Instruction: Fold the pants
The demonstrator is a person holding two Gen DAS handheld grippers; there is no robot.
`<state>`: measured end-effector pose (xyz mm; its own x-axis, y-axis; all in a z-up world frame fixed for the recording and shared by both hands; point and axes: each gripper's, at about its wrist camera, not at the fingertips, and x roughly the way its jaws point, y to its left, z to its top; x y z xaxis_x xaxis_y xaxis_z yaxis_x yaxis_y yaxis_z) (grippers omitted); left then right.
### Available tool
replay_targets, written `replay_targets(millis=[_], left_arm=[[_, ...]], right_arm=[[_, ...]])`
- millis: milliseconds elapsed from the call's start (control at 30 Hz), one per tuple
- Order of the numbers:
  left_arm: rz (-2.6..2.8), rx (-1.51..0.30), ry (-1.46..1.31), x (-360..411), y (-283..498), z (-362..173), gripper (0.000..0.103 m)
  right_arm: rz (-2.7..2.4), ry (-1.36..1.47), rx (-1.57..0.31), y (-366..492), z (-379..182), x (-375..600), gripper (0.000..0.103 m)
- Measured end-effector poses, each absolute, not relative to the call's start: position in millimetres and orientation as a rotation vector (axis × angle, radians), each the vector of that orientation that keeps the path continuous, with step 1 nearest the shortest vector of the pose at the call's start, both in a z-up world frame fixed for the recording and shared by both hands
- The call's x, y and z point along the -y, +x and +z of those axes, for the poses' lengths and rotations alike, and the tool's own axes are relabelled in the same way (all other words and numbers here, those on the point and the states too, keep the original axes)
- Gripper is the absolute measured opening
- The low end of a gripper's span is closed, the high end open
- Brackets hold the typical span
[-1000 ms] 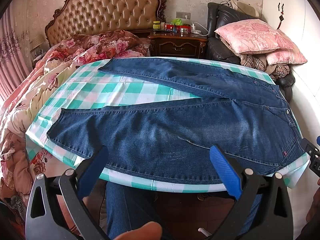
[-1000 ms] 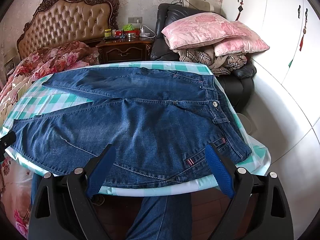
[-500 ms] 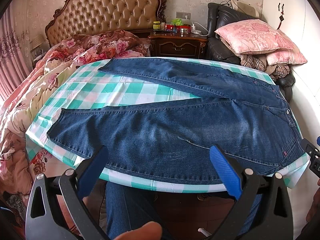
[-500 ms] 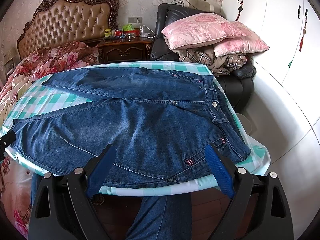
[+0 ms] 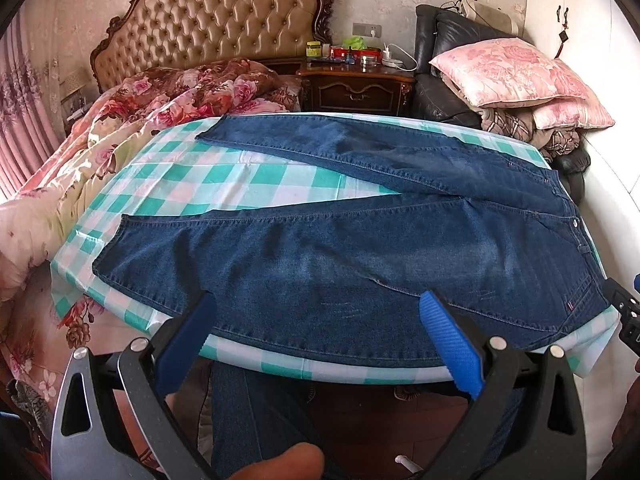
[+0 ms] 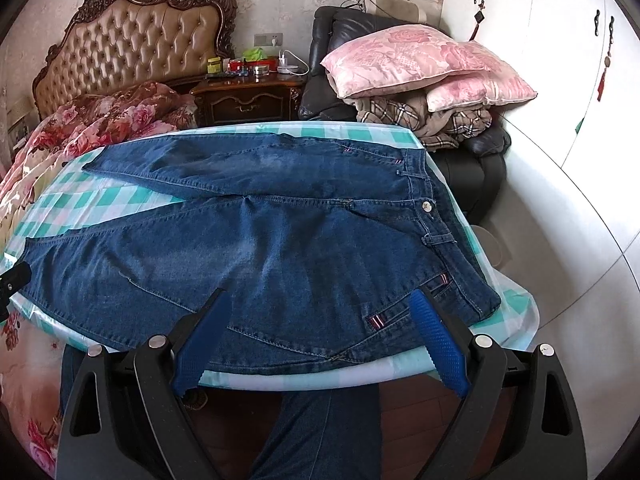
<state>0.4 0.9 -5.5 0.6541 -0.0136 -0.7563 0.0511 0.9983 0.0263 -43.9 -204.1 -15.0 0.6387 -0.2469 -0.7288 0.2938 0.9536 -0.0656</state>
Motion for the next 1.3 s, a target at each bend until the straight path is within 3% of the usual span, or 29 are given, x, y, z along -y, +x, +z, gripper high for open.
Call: replay_targets(millis=[1300], left_arm=[[-0.052,-0.875,0.029,3.8,3.6,-11.2,0.101]], right_arm=[[-0.302,0.068,-0.835,-40.8,-21.0,206.6,0.088]])
